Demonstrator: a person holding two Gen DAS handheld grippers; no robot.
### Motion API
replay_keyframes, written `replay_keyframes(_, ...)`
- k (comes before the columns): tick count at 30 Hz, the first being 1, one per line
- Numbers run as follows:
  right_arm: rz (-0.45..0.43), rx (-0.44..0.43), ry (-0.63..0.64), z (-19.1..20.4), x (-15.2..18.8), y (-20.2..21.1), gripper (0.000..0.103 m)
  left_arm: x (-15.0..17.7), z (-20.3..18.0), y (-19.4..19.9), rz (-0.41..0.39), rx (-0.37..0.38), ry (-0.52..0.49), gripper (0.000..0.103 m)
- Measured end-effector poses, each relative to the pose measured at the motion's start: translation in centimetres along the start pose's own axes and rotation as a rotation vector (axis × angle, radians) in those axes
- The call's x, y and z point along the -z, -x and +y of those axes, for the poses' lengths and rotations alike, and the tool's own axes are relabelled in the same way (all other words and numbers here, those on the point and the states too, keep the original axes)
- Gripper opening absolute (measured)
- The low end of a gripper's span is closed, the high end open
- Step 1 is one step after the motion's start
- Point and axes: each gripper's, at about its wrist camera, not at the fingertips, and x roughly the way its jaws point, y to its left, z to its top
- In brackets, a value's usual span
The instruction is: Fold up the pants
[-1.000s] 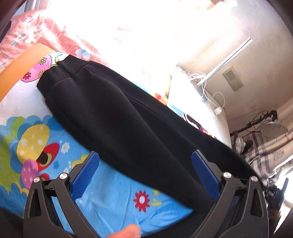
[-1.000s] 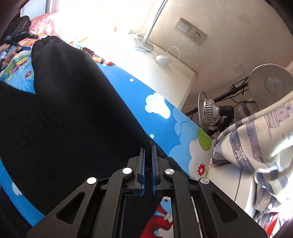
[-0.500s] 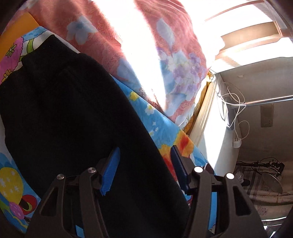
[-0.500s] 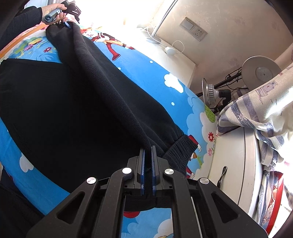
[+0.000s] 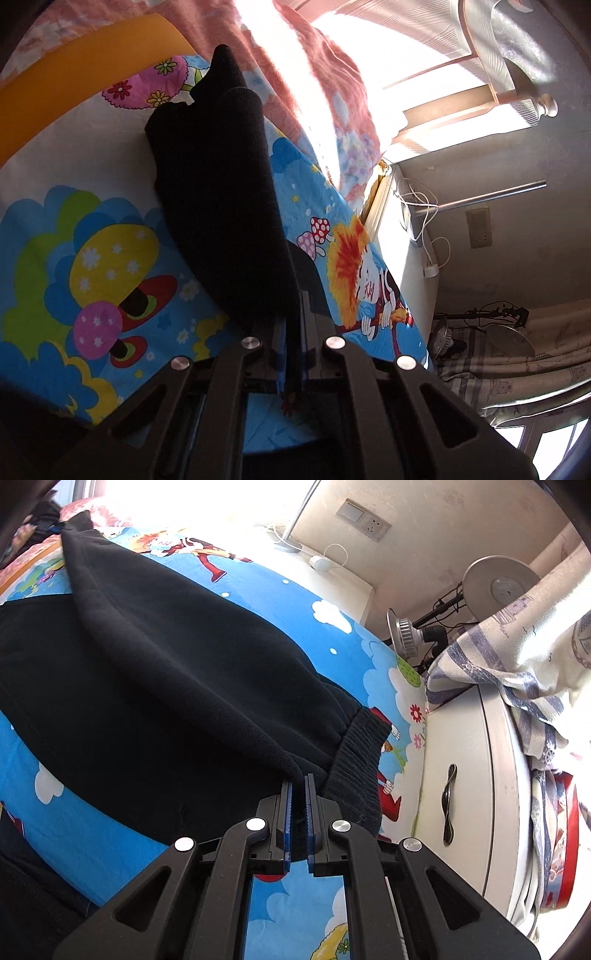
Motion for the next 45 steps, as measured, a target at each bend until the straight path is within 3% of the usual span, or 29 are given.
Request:
replay_keyframes(4, 0.038, -0.003, -0.072, -0.8, 3.7, -1.0, 0.006, 9.4, 5.4, 8.3, -0.106, 0.072, 0.014, 0.005)
replay_keyframes(6, 0.066, -0.019, -0.108, -0.6, 5.5, -2.8, 0.006, 13.7, 9.1, 9.7, -0.101, 0.089, 0.065, 0.005)
replay_keyframes(8, 0.09, -0.023, -0.099, 0.7, 6.5, -4.4, 0.007, 16.9, 12.0, 9.4, -0.085, 0.033, 0.075, 0.006)
replay_keyframes(10, 0.095, -0.007, -0.103, 1.3, 6.9, -5.2, 0.007, 18.4, 14.0, 8.5, -0.061, 0.035, 0.089, 0.025)
replay_keyframes(12, 0.095, -0.017, -0.132, 1.2, 6.9, -5.4, 0.008, 18.2, 14.8, 8.6, -0.087, 0.05, 0.077, 0.045)
replay_keyframes(18, 0.089, -0.052, -0.198, 0.4, 6.9, -6.2, 0.011, 13.9, 17.1, 8.5, -0.117, 0.066, 0.182, 0.047)
replay_keyframes(20, 0.09, -0.067, -0.225, 0.0, 6.9, -6.5, 0.011, 12.7, 17.9, 7.7, -0.103, 0.061, 0.206, 0.045)
replay_keyframes(22, 0.092, -0.078, -0.231, -0.2, 6.9, -6.4, 0.009, 11.9, 18.3, 7.0, -0.094, 0.059, 0.215, 0.015)
replay_keyframes(23, 0.094, -0.081, -0.226, -0.3, 6.8, -6.3, 0.007, 11.7, 18.3, 6.8, -0.09, 0.062, 0.216, 0.016)
replay_keyframes(25, 0.088, -0.085, -0.219, -0.7, 6.5, -5.8, 0.004, 11.9, 18.0, 7.5, -0.099, 0.054, 0.198, 0.008)
replay_keyframes(30, 0.035, -0.039, -0.185, -1.9, 5.3, -3.5, 0.003, 14.9, 15.7, 13.8, -0.177, 0.102, 0.147, 0.007)
replay_keyframes(32, 0.073, -0.037, -0.183, -2.0, 5.9, -4.9, 0.003, 17.4, 15.7, 15.8, -0.191, 0.069, 0.126, 0.007)
replay_keyframes(35, 0.123, -0.049, -0.172, -1.4, 7.1, -7.1, 0.003, 20.1, 18.5, 15.5, -0.145, 0.044, 0.176, 0.008)
replay_keyframes(38, 0.111, -0.014, -0.153, -1.1, 7.1, -7.1, 0.003, 20.5, 21.2, 14.0, -0.104, 0.048, 0.224, 0.02)
replay_keyframes(40, 0.111, -0.028, -0.17, -1.5, 7.2, -7.1, 0.003, 19.9, 21.7, 14.9, -0.153, 0.045, 0.22, 0.053)
replay_keyframes(42, 0.115, -0.03, -0.168, -1.4, 7.1, -7.2, 0.003, 18.7, 22.2, 15.1, -0.16, 0.086, 0.233, 0.059)
replay_keyframes(44, 0.119, -0.02, -0.156, -1.2, 7.1, -7.2, 0.003, 17.4, 22.7, 13.9, -0.131, 0.104, 0.262, 0.052)
replay_keyframes(45, 0.119, -0.017, -0.152, -1.2, 7.0, -6.9, 0.003, 16.9, 23.0, 13.4, -0.113, 0.096, 0.274, 0.02)
